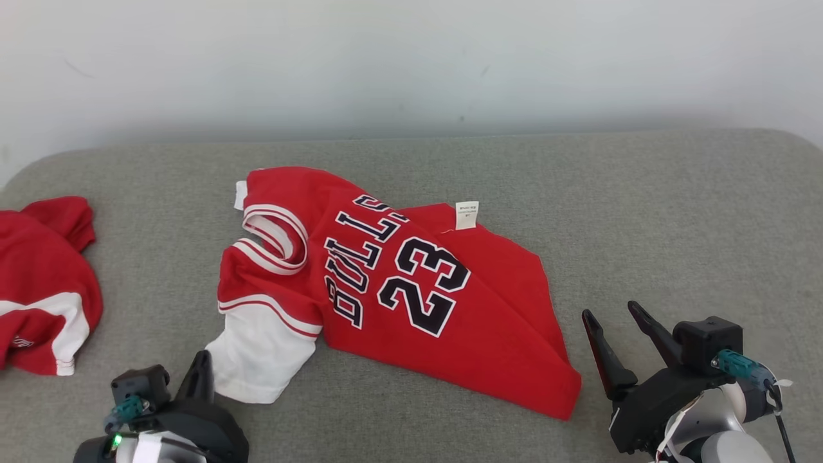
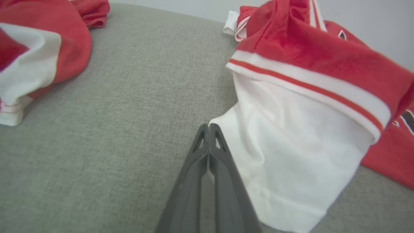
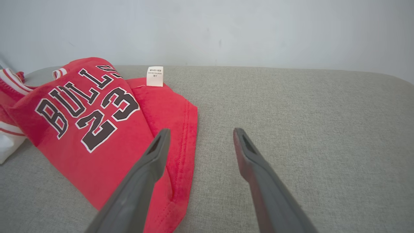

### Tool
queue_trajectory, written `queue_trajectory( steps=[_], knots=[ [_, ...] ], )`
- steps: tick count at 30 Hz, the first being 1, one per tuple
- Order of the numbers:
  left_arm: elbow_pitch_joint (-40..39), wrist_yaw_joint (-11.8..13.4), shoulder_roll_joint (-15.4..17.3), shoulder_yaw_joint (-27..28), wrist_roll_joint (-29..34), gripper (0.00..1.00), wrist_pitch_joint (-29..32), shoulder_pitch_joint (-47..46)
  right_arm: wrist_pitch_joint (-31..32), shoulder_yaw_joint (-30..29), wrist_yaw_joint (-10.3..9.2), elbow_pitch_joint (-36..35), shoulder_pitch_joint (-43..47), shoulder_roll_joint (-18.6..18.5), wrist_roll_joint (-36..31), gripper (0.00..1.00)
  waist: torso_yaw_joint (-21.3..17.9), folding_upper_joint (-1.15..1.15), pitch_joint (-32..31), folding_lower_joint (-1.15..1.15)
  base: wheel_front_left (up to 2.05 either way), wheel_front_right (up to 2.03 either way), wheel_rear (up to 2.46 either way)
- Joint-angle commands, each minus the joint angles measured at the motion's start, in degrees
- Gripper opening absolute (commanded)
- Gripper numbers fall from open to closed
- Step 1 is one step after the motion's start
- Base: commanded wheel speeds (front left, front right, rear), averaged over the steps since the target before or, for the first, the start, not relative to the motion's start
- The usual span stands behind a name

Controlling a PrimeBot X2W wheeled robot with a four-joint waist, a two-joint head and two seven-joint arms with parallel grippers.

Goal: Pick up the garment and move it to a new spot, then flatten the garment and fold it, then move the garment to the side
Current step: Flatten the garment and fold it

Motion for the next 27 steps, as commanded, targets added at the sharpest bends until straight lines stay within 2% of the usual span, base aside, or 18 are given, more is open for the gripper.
queue_trajectory(
  steps=[1, 9, 14, 15, 24, 27],
  knots=[
    [-1.6, 1.1, 0.4, 0.2, 1.2, 0.00, -0.3, 1.8, -0.4, 0.0, -0.02, 0.1, 0.2, 0.0, 0.2, 1.00, 1.0, 0.00, -0.7, 0.00, 0.00, 0.00, 0.00],
    [-9.6, 4.2, 1.7, 0.1, 1.7, 0.00, 0.9, 6.9, -0.4, 0.0, -0.02, 0.4, 0.6, 0.2, 0.1, 1.00, 2.9, 0.00, -1.4, 0.00, 0.00, 0.00, 0.00],
    [-16.9, 8.3, 2.6, 1.5, 0.6, 0.00, 2.6, 11.7, -0.5, 0.1, -0.02, 0.7, 0.6, 0.3, 0.2, 1.00, 3.3, 0.00, -1.6, 0.00, 0.00, 0.00, 0.00],
    [-16.9, 8.3, 2.6, 1.5, 0.6, 0.00, 2.6, 11.7, -0.5, 0.1, -0.02, 0.7, 0.6, 0.3, 0.2, 1.00, 3.3, 0.00, -1.6, 0.00, 0.00, 0.00, 0.00],
    [-28.9, 14.1, 3.9, 3.1, -1.2, 0.00, 7.1, 21.6, -0.4, 0.3, -0.02, 1.3, 0.0, 0.0, 0.3, 1.00, 3.0, 0.00, -1.2, 0.00, 0.00, 0.00, 0.00],
    [-30.0, 14.5, 4.0, 3.0, -1.5, 0.00, 7.6, 22.9, -0.3, -0.1, -0.02, 1.4, 0.0, -0.2, 0.3, 1.00, 3.2, 0.00, -1.2, 0.00, 0.00, 0.00, 0.00]
  ],
)
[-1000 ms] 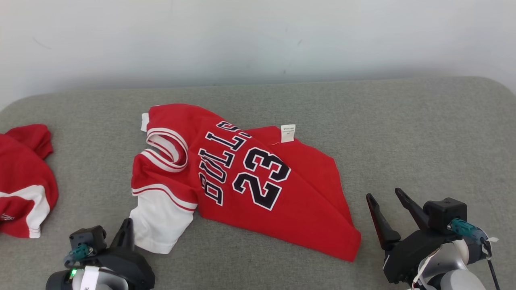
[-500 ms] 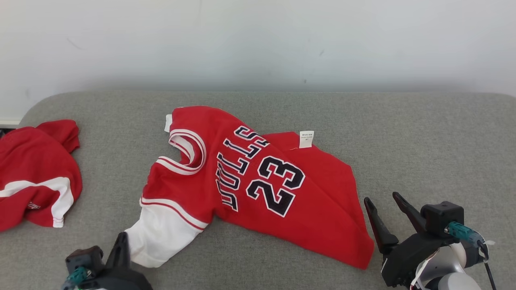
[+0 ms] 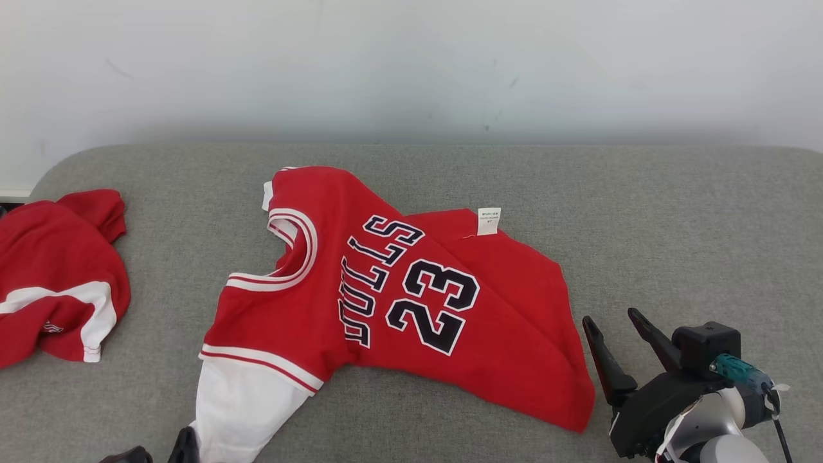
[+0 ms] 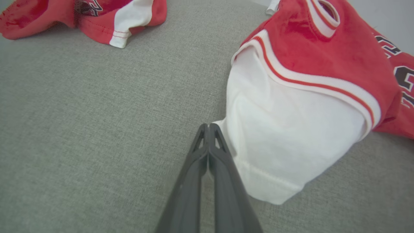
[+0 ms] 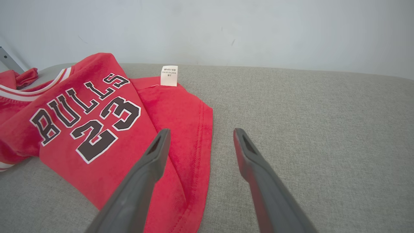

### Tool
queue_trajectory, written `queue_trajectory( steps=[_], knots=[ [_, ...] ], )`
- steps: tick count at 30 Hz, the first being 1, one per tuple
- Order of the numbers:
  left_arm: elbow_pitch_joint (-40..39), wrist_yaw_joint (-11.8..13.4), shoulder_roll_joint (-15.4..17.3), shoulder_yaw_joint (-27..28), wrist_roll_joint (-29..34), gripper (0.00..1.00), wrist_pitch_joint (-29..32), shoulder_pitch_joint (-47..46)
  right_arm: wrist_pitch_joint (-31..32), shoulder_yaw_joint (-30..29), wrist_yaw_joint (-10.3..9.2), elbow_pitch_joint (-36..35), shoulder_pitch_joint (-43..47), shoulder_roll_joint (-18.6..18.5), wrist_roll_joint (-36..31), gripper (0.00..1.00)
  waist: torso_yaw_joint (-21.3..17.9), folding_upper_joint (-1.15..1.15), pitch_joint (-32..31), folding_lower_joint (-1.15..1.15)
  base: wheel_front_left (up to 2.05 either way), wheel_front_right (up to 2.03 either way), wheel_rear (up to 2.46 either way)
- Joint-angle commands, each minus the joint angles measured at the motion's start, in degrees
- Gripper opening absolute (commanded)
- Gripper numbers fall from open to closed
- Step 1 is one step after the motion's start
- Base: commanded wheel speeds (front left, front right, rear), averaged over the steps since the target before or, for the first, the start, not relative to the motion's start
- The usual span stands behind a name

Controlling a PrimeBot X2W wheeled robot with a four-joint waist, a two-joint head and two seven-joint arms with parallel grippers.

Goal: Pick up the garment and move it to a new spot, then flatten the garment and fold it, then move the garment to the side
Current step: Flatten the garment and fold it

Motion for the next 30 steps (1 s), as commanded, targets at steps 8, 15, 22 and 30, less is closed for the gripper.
queue_trajectory(
  steps=[8, 15, 22, 30],
  knots=[
    [-1.5, 1.7, 0.3, 0.4, -0.1, 0.00, -0.1, 1.3, -0.1, -0.7, -0.02, 0.4, -0.4, -0.2, 0.1, 1.00, 0.6, 0.00, 0.1, 0.00, 0.00, 0.00, 0.00],
    [-5.0, 1.9, 0.3, 1.9, 1.2, 1.00, -5.3, -0.5, -0.3, -2.0, -0.02, 1.2, 0.2, -0.5, 0.0, 1.00, 1.4, 0.00, -0.1, 0.00, 0.00, 0.00, 0.00],
    [-9.0, 1.0, 0.9, 1.5, 5.7, 1.00, -7.6, -2.2, 0.0, -3.0, -0.02, 3.1, -1.3, -1.7, -0.3, 1.00, 2.4, 0.00, -0.7, 0.00, 0.00, 0.00, 0.00],
    [-10.7, 0.0, 0.4, 1.4, 9.5, 1.00, -7.9, -4.7, 1.0, -3.2, -0.02, 6.9, -3.8, -2.6, -0.4, 1.00, 4.0, 0.00, -1.3, 0.00, 0.00, 0.00, 0.00]
  ],
)
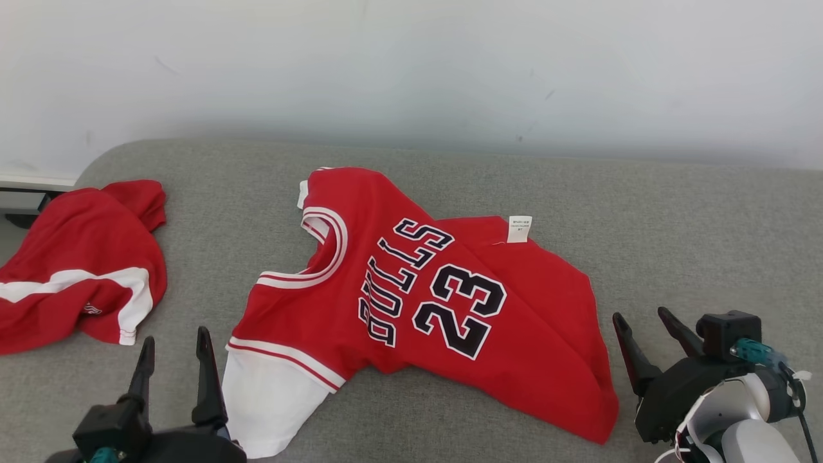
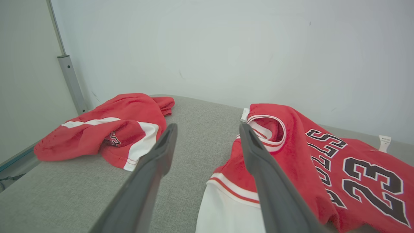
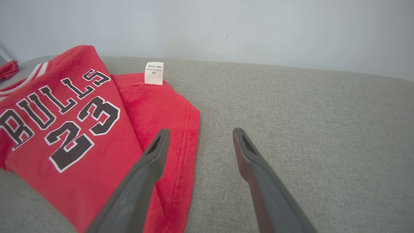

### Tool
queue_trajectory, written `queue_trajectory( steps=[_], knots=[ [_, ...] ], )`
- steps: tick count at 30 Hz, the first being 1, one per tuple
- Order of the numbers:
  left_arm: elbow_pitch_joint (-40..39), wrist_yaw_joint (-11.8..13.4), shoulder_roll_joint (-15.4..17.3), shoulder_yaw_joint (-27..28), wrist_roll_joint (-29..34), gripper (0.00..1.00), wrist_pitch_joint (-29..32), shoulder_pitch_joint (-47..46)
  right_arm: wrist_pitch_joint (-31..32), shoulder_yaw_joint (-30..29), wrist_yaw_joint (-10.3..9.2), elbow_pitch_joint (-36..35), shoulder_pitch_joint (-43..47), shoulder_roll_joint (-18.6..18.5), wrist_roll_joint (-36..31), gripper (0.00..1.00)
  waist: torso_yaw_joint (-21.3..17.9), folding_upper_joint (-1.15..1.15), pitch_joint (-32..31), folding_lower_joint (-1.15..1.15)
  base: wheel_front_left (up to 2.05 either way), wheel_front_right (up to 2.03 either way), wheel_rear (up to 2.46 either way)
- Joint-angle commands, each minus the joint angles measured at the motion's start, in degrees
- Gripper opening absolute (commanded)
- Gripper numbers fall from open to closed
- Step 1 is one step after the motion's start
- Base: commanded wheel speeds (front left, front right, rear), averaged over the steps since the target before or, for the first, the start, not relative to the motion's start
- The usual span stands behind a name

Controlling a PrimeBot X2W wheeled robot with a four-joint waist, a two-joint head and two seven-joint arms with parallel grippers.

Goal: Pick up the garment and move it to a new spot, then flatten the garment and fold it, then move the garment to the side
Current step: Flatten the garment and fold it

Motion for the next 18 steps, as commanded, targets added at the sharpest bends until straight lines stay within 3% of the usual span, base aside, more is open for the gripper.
queue_trajectory(
  steps=[1, 7, 18],
  knots=[
    [-0.2, -0.1, 0.4, 0.7, 1.1, 1.00, -0.3, -1.0, 0.5, 0.3, -0.02, 1.0, -0.9, -0.7, -0.3, 1.00, 0.3, 0.00, -0.3, 0.00, 0.00, 0.00, 0.00],
    [-0.1, -0.8, 2.1, 3.0, 2.0, 1.00, -0.3, -0.7, 1.6, 1.1, -0.02, 5.0, -2.9, -1.3, 0.3, 1.00, 0.8, 0.00, -0.8, 0.00, 0.00, 0.00, 0.00],
    [-1.4, -2.5, 8.9, 8.2, 1.2, 1.00, -0.3, 2.2, 2.8, 3.1, -0.02, 12.6, -6.7, -2.7, 2.8, 1.00, 2.3, 0.00, -1.5, 0.00, 0.00, 0.00, 0.00]
  ],
)
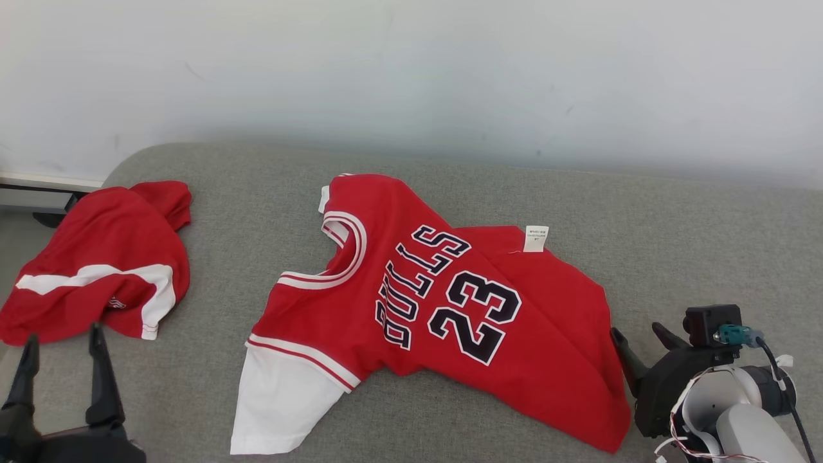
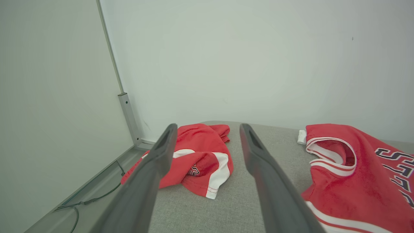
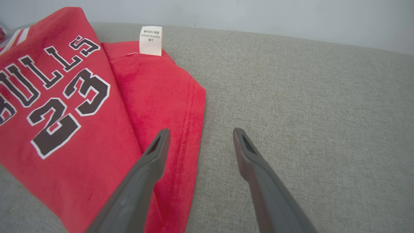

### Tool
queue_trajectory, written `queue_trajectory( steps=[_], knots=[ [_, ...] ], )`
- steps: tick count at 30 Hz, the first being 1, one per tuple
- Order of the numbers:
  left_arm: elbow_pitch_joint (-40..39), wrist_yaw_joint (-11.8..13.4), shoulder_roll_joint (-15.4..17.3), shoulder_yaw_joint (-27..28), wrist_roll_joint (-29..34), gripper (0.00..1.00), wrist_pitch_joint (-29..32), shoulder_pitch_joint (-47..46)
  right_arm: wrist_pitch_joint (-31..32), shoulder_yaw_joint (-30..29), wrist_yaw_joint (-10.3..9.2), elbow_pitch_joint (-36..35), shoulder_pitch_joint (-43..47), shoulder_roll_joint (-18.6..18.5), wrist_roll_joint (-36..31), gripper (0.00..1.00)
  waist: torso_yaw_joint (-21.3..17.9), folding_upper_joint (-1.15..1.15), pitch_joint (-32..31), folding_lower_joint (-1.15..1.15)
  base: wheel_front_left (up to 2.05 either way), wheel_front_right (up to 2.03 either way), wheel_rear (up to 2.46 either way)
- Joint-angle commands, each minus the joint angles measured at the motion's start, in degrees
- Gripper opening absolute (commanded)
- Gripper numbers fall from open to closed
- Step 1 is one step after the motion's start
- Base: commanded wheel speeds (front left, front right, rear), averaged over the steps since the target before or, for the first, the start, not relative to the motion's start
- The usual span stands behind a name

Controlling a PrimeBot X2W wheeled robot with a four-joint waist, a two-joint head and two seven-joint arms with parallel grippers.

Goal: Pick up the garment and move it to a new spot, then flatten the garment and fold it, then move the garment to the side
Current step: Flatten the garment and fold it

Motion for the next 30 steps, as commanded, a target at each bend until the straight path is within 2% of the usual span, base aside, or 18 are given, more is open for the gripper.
queue_trajectory(
  steps=[1, 10, 13, 18, 30],
  knots=[
    [-0.4, -0.2, 0.7, 0.8, -0.6, 1.00, -0.3, 1.2, 0.5, 0.2, -0.02, 1.2, -1.1, -0.4, 0.8, 1.00, 0.2, 0.00, -0.2, 0.00, 0.00, 0.00, 0.00],
    [-1.4, -0.3, 1.9, 0.8, 0.1, 1.00, -0.2, 4.0, 5.1, 1.9, -0.02, 7.4, -4.7, 0.1, 3.3, 1.00, 1.0, 0.00, -0.4, 0.00, 0.00, 0.00, 0.00],
    [-1.5, 0.4, 2.1, 0.7, 0.7, 1.00, -0.2, 4.3, 6.5, 2.6, -0.02, 9.2, -5.8, 0.0, 4.4, 1.00, 1.4, 0.00, -0.4, 0.00, 0.00, 0.00, 0.00],
    [-2.0, 1.6, 1.7, 1.3, 0.4, 1.00, -0.2, 5.4, 9.0, 3.4, -0.02, 12.6, -7.6, -0.4, 5.6, 1.00, 1.8, 0.00, -0.5, 0.00, 0.00, 0.00, 0.00],
    [-2.7, 1.4, 0.8, 1.1, -0.4, 1.00, -0.3, 6.2, 12.1, 6.5, -0.02, 21.4, -10.7, -0.3, 8.3, 1.00, 2.5, 0.00, -0.5, 0.00, 0.00, 0.00, 0.00]
  ],
)
